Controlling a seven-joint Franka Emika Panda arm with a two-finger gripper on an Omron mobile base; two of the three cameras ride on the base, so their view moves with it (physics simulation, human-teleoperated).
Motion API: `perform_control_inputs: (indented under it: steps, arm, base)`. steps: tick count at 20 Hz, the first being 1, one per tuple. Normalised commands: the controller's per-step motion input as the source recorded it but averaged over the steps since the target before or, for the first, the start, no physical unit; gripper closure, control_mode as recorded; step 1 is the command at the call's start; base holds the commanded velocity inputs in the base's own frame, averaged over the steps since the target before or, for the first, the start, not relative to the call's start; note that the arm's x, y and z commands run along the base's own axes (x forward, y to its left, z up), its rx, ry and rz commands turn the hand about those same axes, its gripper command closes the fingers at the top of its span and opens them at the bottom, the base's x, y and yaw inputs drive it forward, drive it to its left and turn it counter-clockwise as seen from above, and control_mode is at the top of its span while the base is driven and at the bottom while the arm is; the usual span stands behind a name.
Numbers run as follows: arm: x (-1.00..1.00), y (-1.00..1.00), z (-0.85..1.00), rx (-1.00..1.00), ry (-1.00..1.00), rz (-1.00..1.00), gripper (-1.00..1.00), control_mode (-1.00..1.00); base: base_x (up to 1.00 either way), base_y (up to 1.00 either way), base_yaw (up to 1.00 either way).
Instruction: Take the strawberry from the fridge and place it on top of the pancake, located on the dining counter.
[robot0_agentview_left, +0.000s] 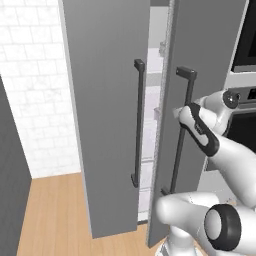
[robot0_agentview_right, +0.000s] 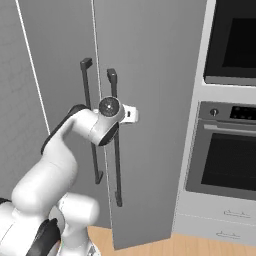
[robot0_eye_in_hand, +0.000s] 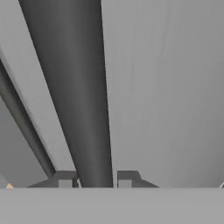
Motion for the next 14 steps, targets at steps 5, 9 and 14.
perform_control_inputs:
  steps: [5, 9, 14]
  arm:
    - [-0.32, -0.42, -0.08, -0.01, 0.05, 0.00, -1.00, -1.00]
    - [-0.11, 0.04, -0.15, -0.13, 0.05, 0.00, -1.00, -1.00]
    - [-0.97, 0.00, 0.07, -0.01, -0.08, 0.08, -1.00, -1.00]
  base:
    - [0.00, 0.00, 0.00]
    - [0.00, 0.00, 0.00]
    - [0.00, 0.00, 0.00]
